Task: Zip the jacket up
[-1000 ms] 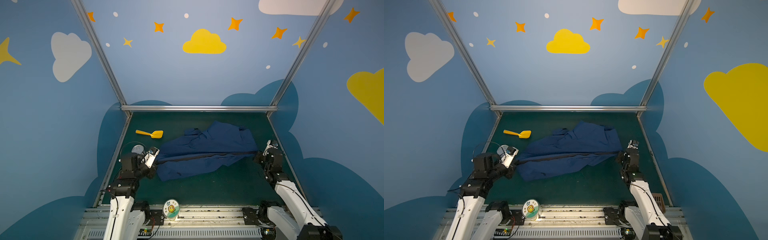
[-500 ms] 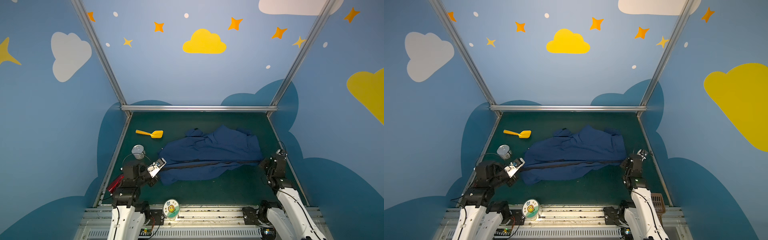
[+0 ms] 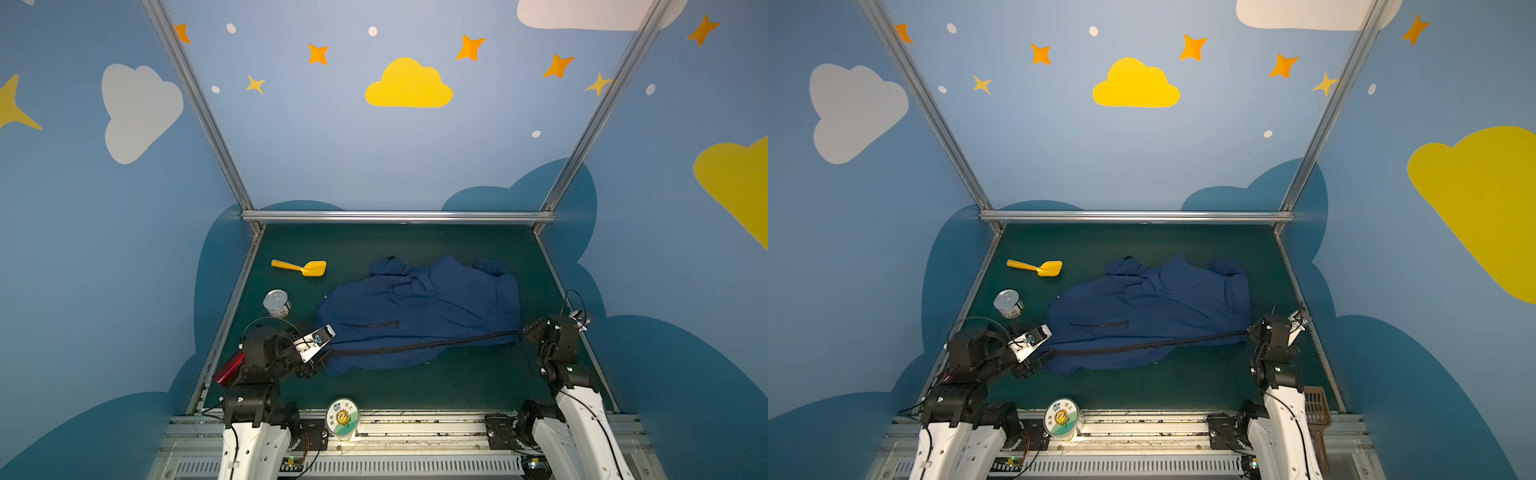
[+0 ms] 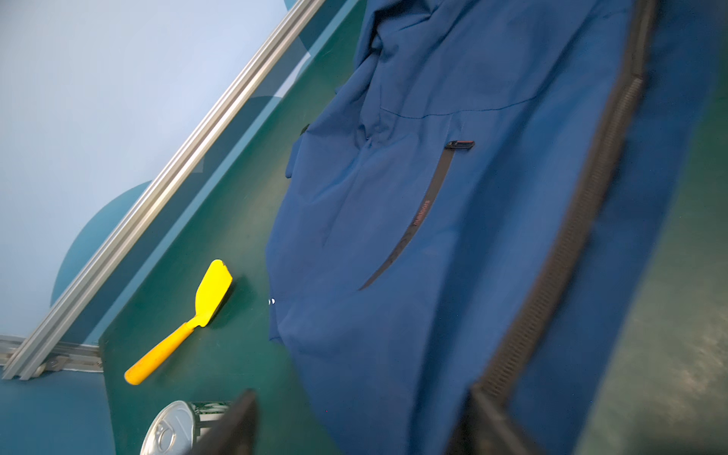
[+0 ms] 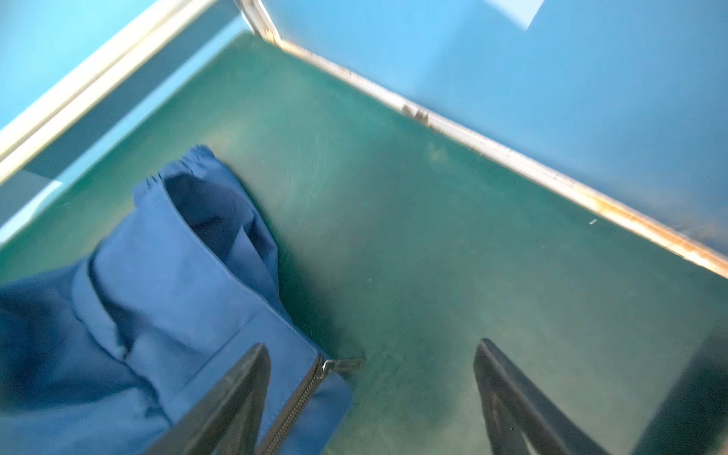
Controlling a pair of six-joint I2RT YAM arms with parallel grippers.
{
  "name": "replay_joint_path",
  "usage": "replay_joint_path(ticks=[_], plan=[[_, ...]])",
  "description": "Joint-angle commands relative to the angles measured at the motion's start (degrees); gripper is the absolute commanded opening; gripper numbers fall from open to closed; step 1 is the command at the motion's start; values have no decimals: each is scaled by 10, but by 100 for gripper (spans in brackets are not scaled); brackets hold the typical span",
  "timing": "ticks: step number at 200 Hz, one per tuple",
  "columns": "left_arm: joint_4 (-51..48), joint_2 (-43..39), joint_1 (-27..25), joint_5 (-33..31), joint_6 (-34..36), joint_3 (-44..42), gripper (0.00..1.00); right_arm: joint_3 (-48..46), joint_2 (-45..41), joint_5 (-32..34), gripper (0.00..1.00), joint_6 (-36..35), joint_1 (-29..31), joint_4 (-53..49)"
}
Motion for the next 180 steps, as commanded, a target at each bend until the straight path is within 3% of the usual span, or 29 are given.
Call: replay_joint_path(ticks=[1,38,91,138,180], plan=[[55,-7,0,-32,-50,-6,99,24,-14,43,86,-37,-1,-15],[147,31,3,-127,-233,15,99,47,8,26,86,-125,0,30],[170,143,17,-233,-345,83,99,51,64,-17,86,-168,-2,99],[238,191,26,-138,-469,55,99,17,119,-106,86,-188,7,197],[380,212,26,-126,-504,-52,99,-30,159,-136,86,-214,42,322]])
